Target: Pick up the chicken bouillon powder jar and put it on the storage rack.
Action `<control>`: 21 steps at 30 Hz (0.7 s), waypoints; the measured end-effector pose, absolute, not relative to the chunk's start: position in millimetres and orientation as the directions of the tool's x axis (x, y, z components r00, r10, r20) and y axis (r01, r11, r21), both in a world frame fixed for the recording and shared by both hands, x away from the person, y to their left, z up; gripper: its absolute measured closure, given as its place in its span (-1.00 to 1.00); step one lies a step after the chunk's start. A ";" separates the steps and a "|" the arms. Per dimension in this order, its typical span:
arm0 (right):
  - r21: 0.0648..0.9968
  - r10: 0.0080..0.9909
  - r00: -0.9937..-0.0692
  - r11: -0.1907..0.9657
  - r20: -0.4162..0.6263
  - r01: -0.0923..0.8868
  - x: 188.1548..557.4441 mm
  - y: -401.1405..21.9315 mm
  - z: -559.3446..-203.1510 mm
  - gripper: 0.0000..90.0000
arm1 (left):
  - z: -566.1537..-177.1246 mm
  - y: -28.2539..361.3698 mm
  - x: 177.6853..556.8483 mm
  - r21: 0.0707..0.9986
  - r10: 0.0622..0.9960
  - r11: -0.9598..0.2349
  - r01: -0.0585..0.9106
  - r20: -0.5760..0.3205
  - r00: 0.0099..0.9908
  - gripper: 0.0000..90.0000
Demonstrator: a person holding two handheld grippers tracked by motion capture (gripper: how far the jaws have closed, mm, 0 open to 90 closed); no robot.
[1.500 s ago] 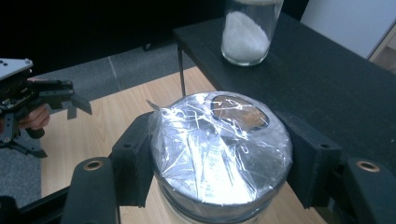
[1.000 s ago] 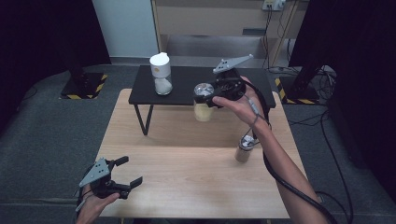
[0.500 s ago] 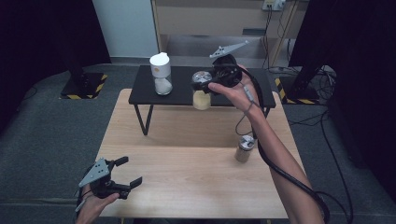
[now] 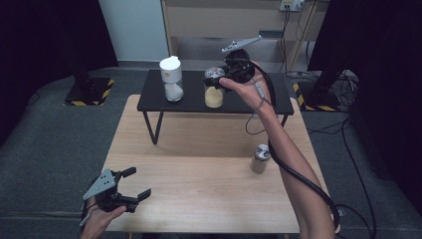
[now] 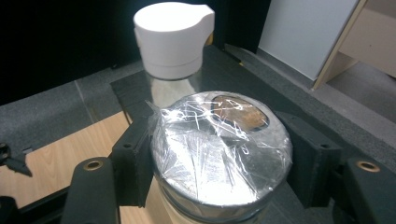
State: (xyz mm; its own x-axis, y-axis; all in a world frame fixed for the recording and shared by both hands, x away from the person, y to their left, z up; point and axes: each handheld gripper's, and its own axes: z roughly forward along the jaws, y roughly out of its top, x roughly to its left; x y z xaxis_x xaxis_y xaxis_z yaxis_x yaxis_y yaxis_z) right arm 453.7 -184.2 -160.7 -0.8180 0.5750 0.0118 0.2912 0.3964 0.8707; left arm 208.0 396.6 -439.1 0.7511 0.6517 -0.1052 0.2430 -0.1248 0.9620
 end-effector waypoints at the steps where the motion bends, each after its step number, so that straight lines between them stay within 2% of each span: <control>1: 0.870 0.578 -0.816 0.397 0.011 0.292 455.5 -183.9 -160.5 -0.22 | -439.2 396.7 207.9 0.962 0.652 -0.124 0.244 -0.106 0.751 -0.96; 21: 0.871 0.629 -0.777 0.379 0.005 0.312 480.1 -176.2 -171.1 -0.22 | -439.3 397.7 205.4 0.962 0.654 -0.125 0.244 -0.105 0.749 -0.96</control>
State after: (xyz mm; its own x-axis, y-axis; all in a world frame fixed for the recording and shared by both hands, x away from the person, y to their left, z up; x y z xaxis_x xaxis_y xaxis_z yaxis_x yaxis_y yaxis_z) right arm 480.1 -176.2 -171.1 -0.7774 0.6290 0.0048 0.3123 0.3793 0.8710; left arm 205.4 397.7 -439.3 0.7493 0.6539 -0.1051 0.2442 -0.1253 0.9616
